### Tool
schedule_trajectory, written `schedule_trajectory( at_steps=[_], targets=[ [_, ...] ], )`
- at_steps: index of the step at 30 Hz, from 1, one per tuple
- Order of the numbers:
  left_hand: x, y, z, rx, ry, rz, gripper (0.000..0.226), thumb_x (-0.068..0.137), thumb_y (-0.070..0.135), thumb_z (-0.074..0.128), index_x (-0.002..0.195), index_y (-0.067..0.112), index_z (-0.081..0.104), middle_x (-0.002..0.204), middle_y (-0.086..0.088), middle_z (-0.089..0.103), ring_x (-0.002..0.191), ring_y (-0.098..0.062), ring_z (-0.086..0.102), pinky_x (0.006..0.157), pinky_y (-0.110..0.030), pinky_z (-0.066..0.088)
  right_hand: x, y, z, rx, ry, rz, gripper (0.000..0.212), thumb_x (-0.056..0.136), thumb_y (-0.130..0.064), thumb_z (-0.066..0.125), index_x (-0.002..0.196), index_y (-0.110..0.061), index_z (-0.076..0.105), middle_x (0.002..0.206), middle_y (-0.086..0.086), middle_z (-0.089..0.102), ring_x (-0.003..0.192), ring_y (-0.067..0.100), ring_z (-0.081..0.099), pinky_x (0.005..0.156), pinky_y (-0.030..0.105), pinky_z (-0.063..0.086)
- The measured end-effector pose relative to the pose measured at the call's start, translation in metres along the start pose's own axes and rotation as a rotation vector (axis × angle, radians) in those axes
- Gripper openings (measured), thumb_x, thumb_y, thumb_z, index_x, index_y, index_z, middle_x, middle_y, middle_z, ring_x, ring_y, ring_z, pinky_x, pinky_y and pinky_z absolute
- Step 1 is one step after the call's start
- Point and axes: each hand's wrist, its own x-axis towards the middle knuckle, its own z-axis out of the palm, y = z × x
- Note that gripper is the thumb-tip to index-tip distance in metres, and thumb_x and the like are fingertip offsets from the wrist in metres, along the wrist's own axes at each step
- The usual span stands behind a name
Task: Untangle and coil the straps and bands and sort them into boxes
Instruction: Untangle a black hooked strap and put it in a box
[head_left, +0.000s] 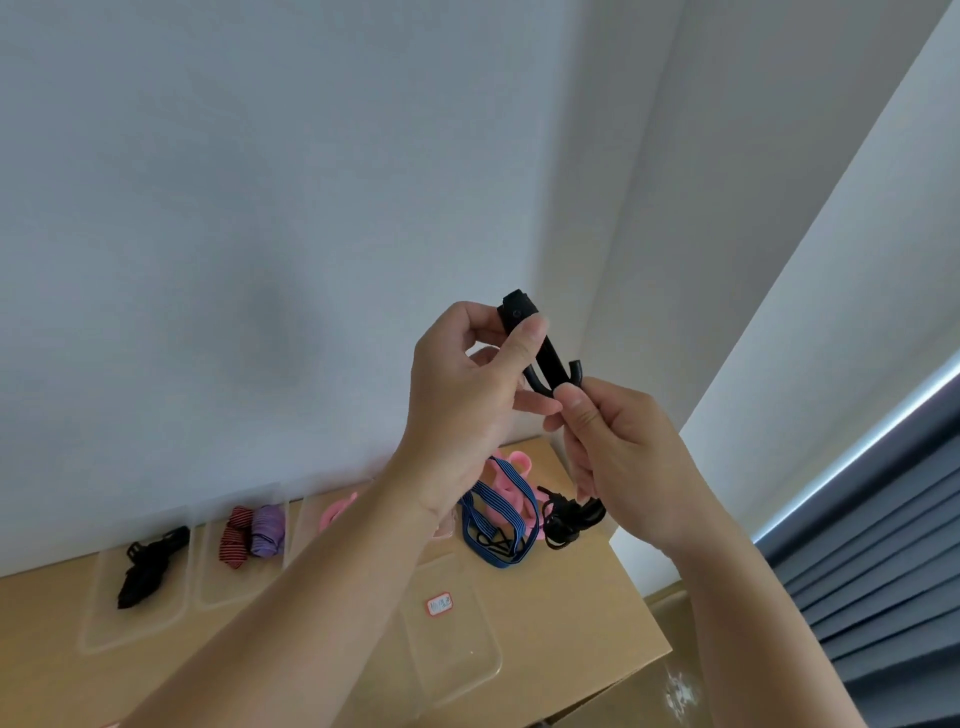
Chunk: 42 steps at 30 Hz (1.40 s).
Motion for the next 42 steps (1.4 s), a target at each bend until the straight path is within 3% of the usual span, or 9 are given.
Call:
schedule_trajectory(
  at_steps=[3,9,13,18,25,29,33,37,42],
  targets=[
    [0.004,0.005,-0.021,-0.040,-0.096,0.036,0.017,0.091,0.010,0.074,0.097,0.008,0.058,0.088,0.002,0.065,0.066,-0.014,0.061,0.055,-0.037,0.058,0.000,-0.001,0.001,-0.125,-0.019,-0.072,0.033,0.107,-0.027,0.043,0.080,-0.017,0.060,0.049,-0.011,0.045,0.045,0.011,0.043,0.051,0.039,0.042],
    [0.013,0.022,-0.049,-0.113,-0.256,-0.030,0.041,0.078,0.013,0.073,0.119,0.009,0.065,0.111,-0.034,0.061,0.065,-0.017,0.056,0.056,-0.030,0.056,0.004,-0.009,0.011,-0.127,-0.058,-0.142,0.031,0.105,-0.033,0.042,0.082,-0.021,0.058,0.051,-0.010,0.047,0.044,0.011,0.048,0.052,0.045,0.048],
    [0.016,0.020,-0.049,-0.015,-0.225,0.129,0.024,0.088,0.000,0.072,0.109,0.011,0.068,0.098,-0.012,0.065,0.078,-0.019,0.063,0.062,-0.035,0.060,0.009,-0.013,0.013,-0.105,0.008,-0.098,0.032,0.107,-0.029,0.041,0.082,-0.020,0.059,0.051,-0.008,0.049,0.043,0.013,0.051,0.051,0.041,0.048],
    [0.009,0.006,-0.037,0.109,-0.126,0.391,0.028,0.089,0.002,0.074,0.113,0.010,0.062,0.096,-0.003,0.066,0.092,-0.019,0.066,0.066,-0.045,0.064,0.011,-0.022,0.016,0.101,0.146,0.045,0.033,0.105,-0.027,0.049,0.085,-0.007,0.065,0.063,0.005,0.071,0.050,0.024,0.069,0.053,0.038,0.059],
    [-0.007,-0.012,-0.018,0.216,-0.094,0.667,0.024,0.086,-0.001,0.077,0.105,-0.001,0.062,0.103,-0.002,0.071,0.099,-0.015,0.070,0.083,-0.030,0.059,0.005,-0.024,0.019,0.205,0.463,0.027,0.034,0.100,-0.026,0.061,0.073,-0.008,0.070,0.059,0.002,0.070,0.050,0.016,0.070,0.049,0.021,0.053],
    [-0.012,-0.032,-0.011,0.171,-0.047,0.805,0.024,0.085,-0.005,0.078,0.100,0.000,0.060,0.112,-0.009,0.069,0.100,-0.022,0.073,0.081,-0.036,0.060,0.002,-0.030,0.021,0.093,0.579,-0.070,0.044,0.101,-0.024,0.059,0.062,-0.005,0.062,0.049,-0.005,0.064,0.040,0.005,0.054,0.043,0.014,0.037],
    [-0.014,-0.041,-0.009,0.134,0.037,0.885,0.027,0.084,-0.006,0.079,0.100,0.003,0.059,0.115,-0.018,0.068,0.094,-0.033,0.075,0.071,-0.047,0.062,0.000,-0.036,0.021,-0.019,0.499,-0.140,0.045,0.103,-0.020,0.054,0.061,-0.004,0.055,0.048,-0.003,0.060,0.040,0.007,0.051,0.044,0.013,0.032],
    [-0.013,-0.043,-0.012,0.189,0.110,0.959,0.032,0.080,-0.008,0.082,0.100,0.003,0.060,0.112,-0.019,0.069,0.104,-0.025,0.073,0.079,-0.042,0.061,-0.002,-0.039,0.020,-0.002,0.332,-0.158,0.035,0.104,-0.015,0.049,0.071,-0.003,0.054,0.053,0.000,0.059,0.043,0.009,0.049,0.044,0.012,0.034],
    [-0.013,-0.043,-0.015,0.231,0.211,1.013,0.032,0.078,-0.007,0.085,0.098,0.002,0.062,0.109,-0.023,0.070,0.092,-0.027,0.074,0.073,-0.036,0.059,-0.004,-0.045,0.016,0.106,0.096,-0.165,0.023,0.102,-0.018,0.050,0.082,-0.010,0.056,0.059,-0.005,0.055,0.052,0.015,0.054,0.049,0.022,0.043]
  ],
)
